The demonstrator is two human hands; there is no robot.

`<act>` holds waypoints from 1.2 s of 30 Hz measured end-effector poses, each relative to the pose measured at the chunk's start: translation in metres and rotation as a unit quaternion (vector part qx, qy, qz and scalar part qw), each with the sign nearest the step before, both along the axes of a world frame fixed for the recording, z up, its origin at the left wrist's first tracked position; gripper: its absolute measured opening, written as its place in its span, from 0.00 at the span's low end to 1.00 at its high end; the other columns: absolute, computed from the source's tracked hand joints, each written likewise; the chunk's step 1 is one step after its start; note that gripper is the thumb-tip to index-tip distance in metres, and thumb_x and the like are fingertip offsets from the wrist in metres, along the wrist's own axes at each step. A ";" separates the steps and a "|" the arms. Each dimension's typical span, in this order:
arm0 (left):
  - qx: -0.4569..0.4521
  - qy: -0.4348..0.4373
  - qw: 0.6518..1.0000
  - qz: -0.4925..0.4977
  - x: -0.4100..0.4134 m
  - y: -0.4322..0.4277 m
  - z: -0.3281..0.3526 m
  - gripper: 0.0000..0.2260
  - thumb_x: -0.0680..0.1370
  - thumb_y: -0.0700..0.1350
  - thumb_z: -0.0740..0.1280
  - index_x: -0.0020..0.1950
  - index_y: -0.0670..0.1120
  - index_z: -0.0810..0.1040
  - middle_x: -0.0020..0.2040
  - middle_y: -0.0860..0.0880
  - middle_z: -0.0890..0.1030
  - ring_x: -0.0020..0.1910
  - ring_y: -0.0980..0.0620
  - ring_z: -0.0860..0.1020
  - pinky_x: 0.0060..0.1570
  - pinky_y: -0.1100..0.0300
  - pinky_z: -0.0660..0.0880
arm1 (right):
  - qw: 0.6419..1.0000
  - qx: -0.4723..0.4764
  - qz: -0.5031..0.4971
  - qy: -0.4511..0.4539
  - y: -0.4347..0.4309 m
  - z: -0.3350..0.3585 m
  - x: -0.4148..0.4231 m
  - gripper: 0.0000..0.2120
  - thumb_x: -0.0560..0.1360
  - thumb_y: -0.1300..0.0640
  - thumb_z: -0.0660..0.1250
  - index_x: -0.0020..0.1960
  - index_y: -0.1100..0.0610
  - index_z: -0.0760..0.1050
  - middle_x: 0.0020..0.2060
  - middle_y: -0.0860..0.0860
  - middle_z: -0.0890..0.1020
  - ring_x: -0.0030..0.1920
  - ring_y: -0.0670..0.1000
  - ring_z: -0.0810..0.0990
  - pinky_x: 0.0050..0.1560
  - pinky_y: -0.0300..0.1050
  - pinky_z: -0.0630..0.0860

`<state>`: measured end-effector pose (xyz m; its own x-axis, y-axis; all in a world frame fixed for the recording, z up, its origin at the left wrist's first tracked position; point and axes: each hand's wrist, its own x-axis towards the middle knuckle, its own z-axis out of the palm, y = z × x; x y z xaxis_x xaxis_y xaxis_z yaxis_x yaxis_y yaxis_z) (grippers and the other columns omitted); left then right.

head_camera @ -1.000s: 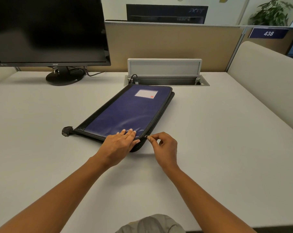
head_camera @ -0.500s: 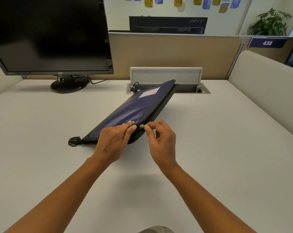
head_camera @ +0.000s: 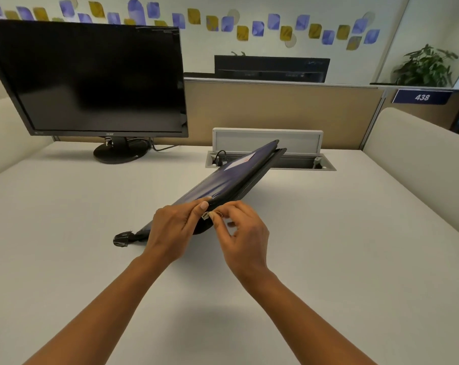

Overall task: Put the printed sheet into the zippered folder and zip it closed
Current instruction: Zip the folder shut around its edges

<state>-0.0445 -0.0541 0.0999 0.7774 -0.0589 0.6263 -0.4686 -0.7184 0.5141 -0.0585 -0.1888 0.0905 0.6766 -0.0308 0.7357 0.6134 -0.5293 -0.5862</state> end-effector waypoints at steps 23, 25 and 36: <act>-0.245 -0.101 0.964 0.021 0.023 -0.001 0.006 0.22 0.80 0.53 0.53 0.43 0.37 0.79 0.30 0.59 0.73 0.30 0.66 0.75 0.27 0.77 0.67 | 0.998 -0.005 0.023 -0.060 0.035 0.058 0.031 0.05 0.71 0.60 0.68 0.46 0.61 0.80 0.41 0.54 0.84 0.41 0.48 0.81 0.47 0.30 0.73; -0.250 -0.114 0.961 0.020 0.019 -0.003 0.007 0.22 0.78 0.58 0.53 0.42 0.42 0.76 0.30 0.60 0.71 0.30 0.68 0.74 0.28 0.78 0.66 | 0.998 0.008 0.016 -0.052 0.036 0.059 0.034 0.05 0.72 0.61 0.68 0.46 0.61 0.79 0.41 0.54 0.84 0.41 0.46 0.80 0.46 0.28 0.72; -0.253 -0.129 0.959 0.001 0.016 0.001 0.007 0.38 0.76 0.64 0.50 0.42 0.29 0.78 0.31 0.56 0.72 0.33 0.69 0.76 0.28 0.81 0.66 | 0.999 0.018 0.007 -0.040 0.036 0.059 0.045 0.06 0.72 0.60 0.68 0.47 0.62 0.79 0.41 0.54 0.84 0.42 0.42 0.75 0.46 0.28 0.72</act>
